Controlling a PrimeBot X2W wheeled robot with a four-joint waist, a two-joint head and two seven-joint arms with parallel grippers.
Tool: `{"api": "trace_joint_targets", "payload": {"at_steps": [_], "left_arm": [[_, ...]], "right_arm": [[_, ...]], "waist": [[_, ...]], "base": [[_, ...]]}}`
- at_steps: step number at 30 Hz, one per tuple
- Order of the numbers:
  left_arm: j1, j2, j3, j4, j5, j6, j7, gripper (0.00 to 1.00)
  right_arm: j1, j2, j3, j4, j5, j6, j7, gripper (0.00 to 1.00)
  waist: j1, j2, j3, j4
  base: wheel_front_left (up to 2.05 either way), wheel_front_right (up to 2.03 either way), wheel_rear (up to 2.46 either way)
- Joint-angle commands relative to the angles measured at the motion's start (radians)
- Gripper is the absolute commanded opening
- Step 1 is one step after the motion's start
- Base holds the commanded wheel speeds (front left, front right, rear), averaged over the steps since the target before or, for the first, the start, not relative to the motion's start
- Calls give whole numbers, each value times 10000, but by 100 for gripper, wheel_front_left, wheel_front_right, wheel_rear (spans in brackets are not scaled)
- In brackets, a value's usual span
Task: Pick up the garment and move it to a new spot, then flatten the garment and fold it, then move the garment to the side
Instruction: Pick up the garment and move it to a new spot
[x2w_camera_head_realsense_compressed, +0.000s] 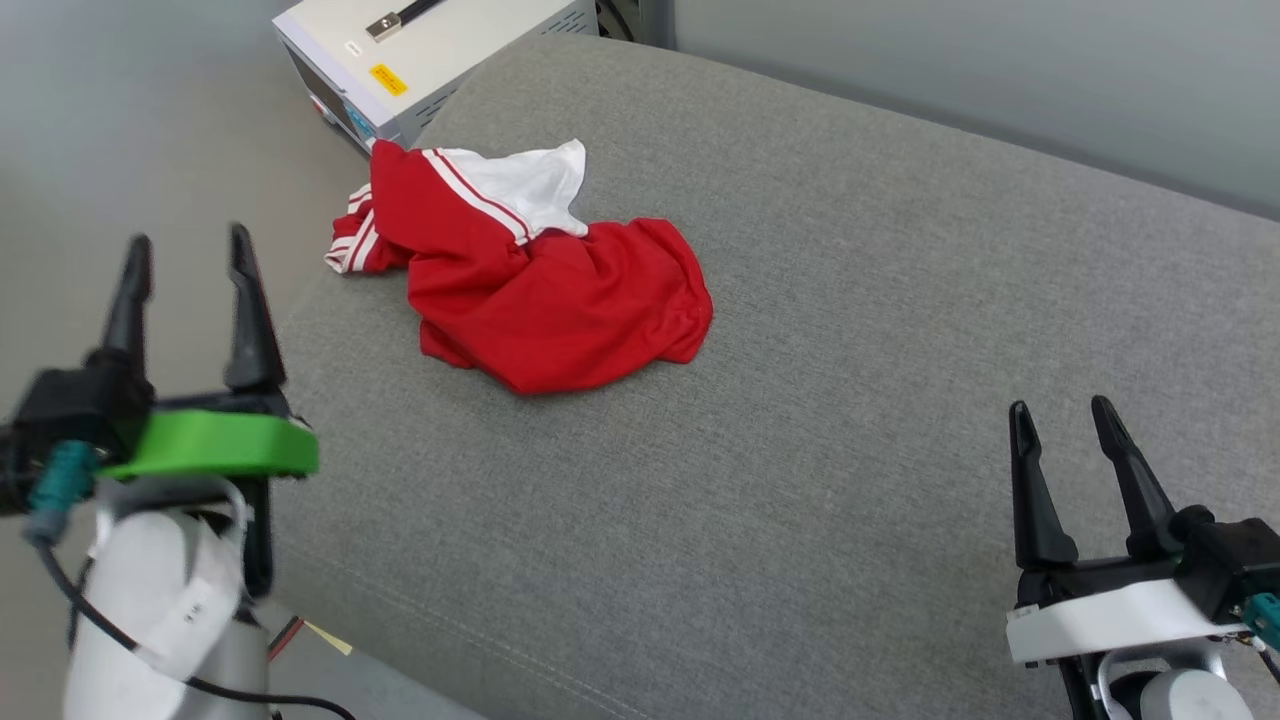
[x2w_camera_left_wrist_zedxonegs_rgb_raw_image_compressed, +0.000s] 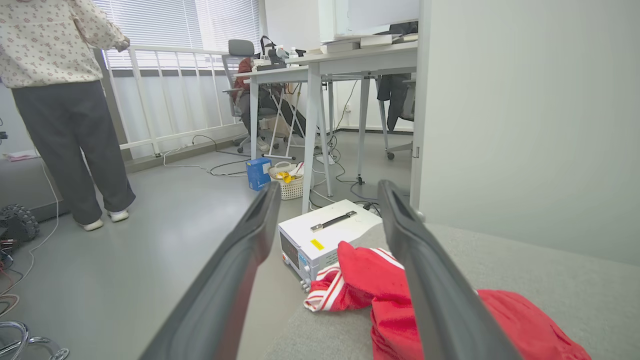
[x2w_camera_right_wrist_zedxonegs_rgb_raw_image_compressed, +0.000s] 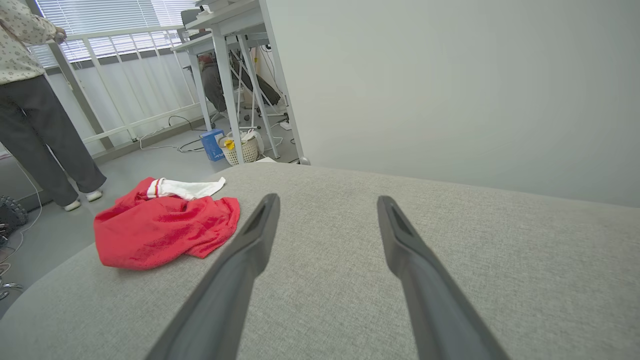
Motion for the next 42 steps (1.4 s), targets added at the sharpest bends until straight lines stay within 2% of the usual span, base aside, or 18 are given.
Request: {"api": "trace_joint_targets", "payload": {"at_steps": [1, 4, 8, 12, 16, 19, 20, 22, 29, 35, 42], "left_arm": [[-624, 157, 271, 54, -205, -189, -59, 100], [-1737, 569, 711, 392, -539, -520, -59, 100], [-2965, 1071, 624, 930, -918, -740, -59, 100], [-4168, 1770, 27, 1868, -1363, -804, -25, 100], [-5254, 2685, -1399, 2653, -2111, -812, 649, 100], [-5783, 3391, -2646, 3021, -2838, -814, 1676, 100], [-6163, 4045, -3789, 3201, -3636, -815, 2866, 100], [-6387, 4401, -4413, 3294, -4312, -815, 3667, 100], [-6810, 5476, -6444, 3335, -6769, -816, 7556, 100], [-6958, 6022, -7493, 3709, -7995, -816, 9692, 100], [-6603, 5709, -8456, 4820, -8103, -816, 10230, 100]], "right_arm": [[-246, -29, -18, -124, -152, -9, -61, 100], [-484, -29, -39, -285, -323, -9, -61, 100], [-796, -29, -89, -489, -496, -9, -61, 100], [-1059, -29, -30, -609, -645, -9, -61, 100], [-1300, -29, -2, -716, -738, -9, -61, 100], [-1459, -29, -54, -831, -738, -9, -61, 100], [-1558, -29, -63, -922, -732, -9, -61, 100], [-1622, -29, -54, -957, -745, -9, -61, 100], [-1875, -29, -22, -1106, -792, -9, -61, 100], [-2039, -29, 18, -1166, -816, -9, -61, 100], [-2071, -29, 96, -1105, -810, -9, -61, 100]], "waist": [[0, 45, 577, -344], [0, 45, 1010, -540], [0, 45, 1565, -782], [0, 45, 1994, -971], [0, 45, 2359, -1152], [0, 45, 2567, -1291], [0, 45, 2742, -1404], [0, 45, 2859, -1483], [0, 45, 3222, -1788], [0, 45, 3547, -2117], [0, 45, 3715, -2396]], "base": [[0, 0, 0], [0, 0, 0], [0, 0, 0], [0, 0, 0], [0, 0, 0], [0, 0, 0], [0, 0, 0], [0, 0, 0], [0, 0, 0], [0, 0, 0], [0, 0, 0]]}}
